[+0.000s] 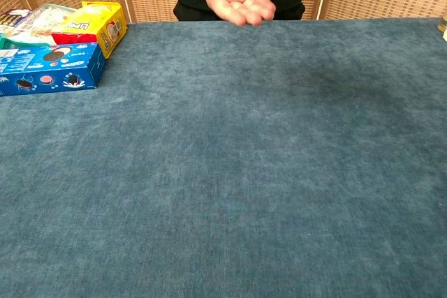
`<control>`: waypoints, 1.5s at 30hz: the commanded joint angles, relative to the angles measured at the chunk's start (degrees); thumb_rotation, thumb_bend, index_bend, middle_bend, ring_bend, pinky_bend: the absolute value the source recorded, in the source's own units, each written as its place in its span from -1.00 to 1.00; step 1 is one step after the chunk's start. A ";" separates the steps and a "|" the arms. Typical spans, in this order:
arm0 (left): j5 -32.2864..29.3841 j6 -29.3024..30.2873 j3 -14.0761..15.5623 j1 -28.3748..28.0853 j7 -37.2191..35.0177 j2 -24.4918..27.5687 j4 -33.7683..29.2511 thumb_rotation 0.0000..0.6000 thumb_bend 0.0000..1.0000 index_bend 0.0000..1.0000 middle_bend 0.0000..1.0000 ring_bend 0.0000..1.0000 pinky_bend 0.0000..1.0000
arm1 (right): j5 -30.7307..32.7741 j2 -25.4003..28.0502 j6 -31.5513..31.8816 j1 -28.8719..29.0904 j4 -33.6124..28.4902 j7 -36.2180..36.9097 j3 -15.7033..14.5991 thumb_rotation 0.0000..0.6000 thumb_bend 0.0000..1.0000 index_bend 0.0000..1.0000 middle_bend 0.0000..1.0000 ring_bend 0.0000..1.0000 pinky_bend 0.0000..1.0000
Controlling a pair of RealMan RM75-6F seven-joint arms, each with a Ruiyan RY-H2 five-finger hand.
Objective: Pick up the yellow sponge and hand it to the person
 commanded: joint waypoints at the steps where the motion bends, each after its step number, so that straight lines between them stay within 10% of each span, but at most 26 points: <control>1: -0.07 -0.17 -0.02 -0.13 0.05 0.04 -0.08 1.00 -0.71 -1.00 -1.00 -1.00 -0.79 | 0.71 -1.88 0.71 1.54 1.54 1.04 -0.31 1.00 -0.39 -0.37 -0.16 -0.09 0.25; 9: -0.49 0.11 -0.15 0.06 -0.59 0.08 0.13 1.00 -0.71 -1.00 -1.00 -1.00 -0.79 | 0.94 -5.08 2.00 3.74 4.56 2.77 -1.45 1.00 -0.41 -0.39 -0.19 -0.11 0.25; 16: -0.54 0.09 -0.18 0.04 -0.79 0.11 0.26 1.00 -0.71 -1.00 -1.00 -1.00 -0.79 | 2.22 -3.92 -1.13 2.69 3.04 6.15 -0.23 1.00 -1.00 -0.99 -0.95 -0.77 -0.06; 28: -0.55 0.29 -0.16 0.20 -0.89 0.13 0.30 1.00 -0.72 -1.00 -1.00 -1.00 -0.79 | -4.39 1.30 -0.35 -0.88 -2.59 12.38 1.29 0.72 -1.00 -1.00 -1.00 -0.86 -0.29; 35: -0.16 0.73 -0.04 0.42 -0.88 0.07 0.43 1.00 -0.71 -1.00 -1.00 -1.00 -0.79 | -27.03 12.78 -3.36 -15.93 -7.73 22.60 -7.12 0.55 -1.00 -0.98 -0.99 -0.84 -0.31; 45: 0.74 0.94 0.25 0.56 1.33 -0.26 -0.38 1.00 -0.71 -1.00 -1.00 -1.00 -0.79 | -65.86 17.34 1.88 -35.14 9.25 46.28 -23.51 0.24 -1.00 -0.79 -0.86 -0.76 -0.33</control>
